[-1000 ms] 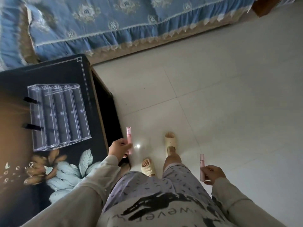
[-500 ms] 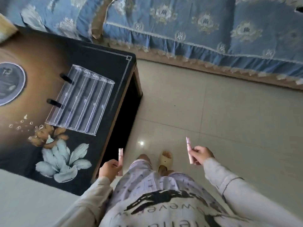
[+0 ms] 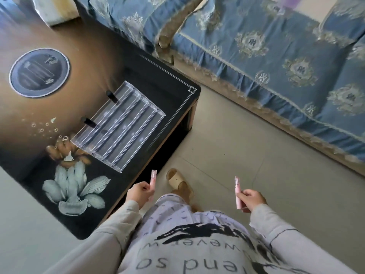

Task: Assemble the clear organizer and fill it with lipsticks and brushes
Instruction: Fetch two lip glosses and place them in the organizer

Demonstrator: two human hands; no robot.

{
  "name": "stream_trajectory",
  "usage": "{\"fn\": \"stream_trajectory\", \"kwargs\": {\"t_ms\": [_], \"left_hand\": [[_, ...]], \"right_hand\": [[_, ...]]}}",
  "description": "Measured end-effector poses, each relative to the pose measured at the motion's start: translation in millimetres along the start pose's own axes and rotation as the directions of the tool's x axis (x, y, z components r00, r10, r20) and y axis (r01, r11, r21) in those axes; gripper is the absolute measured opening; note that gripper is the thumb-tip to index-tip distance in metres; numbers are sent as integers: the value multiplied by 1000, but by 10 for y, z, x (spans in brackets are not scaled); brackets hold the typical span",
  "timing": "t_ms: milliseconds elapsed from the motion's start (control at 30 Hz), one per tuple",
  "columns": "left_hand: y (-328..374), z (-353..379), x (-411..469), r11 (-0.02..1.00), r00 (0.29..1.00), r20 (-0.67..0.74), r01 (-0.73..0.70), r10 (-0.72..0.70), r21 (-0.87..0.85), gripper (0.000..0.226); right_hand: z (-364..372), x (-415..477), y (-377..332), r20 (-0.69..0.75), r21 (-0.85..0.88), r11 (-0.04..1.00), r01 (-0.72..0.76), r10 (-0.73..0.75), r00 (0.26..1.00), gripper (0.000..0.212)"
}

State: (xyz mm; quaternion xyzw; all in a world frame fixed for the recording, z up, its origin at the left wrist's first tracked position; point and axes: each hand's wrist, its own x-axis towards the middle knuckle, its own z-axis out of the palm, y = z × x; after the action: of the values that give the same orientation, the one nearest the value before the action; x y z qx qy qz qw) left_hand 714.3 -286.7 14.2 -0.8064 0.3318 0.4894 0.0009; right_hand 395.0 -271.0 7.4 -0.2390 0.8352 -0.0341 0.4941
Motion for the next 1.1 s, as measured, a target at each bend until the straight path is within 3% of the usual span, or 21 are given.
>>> {"fn": "stream_trajectory", "kwargs": {"t_ms": [100, 267, 367, 567, 800, 933, 1100], "left_hand": [[369, -160, 154, 998, 999, -10, -44, 44, -51, 28], [731, -488, 451, 991, 992, -37, -119, 117, -59, 12], [773, -631, 554, 992, 994, -67, -91, 85, -87, 4], [605, -683, 572, 968, 993, -80, 68, -89, -241, 8], [494, -504, 464, 831, 923, -89, 291, -375, -475, 23], [501, -337, 434, 687, 886, -54, 318, -461, -653, 26], [646, -178, 447, 546, 849, -41, 302, -527, -782, 12]], "right_hand": [[-93, 118, -242, -30, -48, 999, -16, 15, 999, 18], [-152, 338, -734, -49, -70, 997, 13, -16, 999, 30], [-121, 448, -1088, -14, -119, 992, 45, -47, 999, 33], [84, 702, -1943, 158, -261, 953, 154, -115, 981, 31], [463, 902, -3022, 453, -490, 752, 440, -212, 866, 29], [592, 975, -3430, 558, -558, 620, 551, -211, 802, 27], [681, 978, -3716, 630, -612, 481, 628, -184, 755, 28]]}}
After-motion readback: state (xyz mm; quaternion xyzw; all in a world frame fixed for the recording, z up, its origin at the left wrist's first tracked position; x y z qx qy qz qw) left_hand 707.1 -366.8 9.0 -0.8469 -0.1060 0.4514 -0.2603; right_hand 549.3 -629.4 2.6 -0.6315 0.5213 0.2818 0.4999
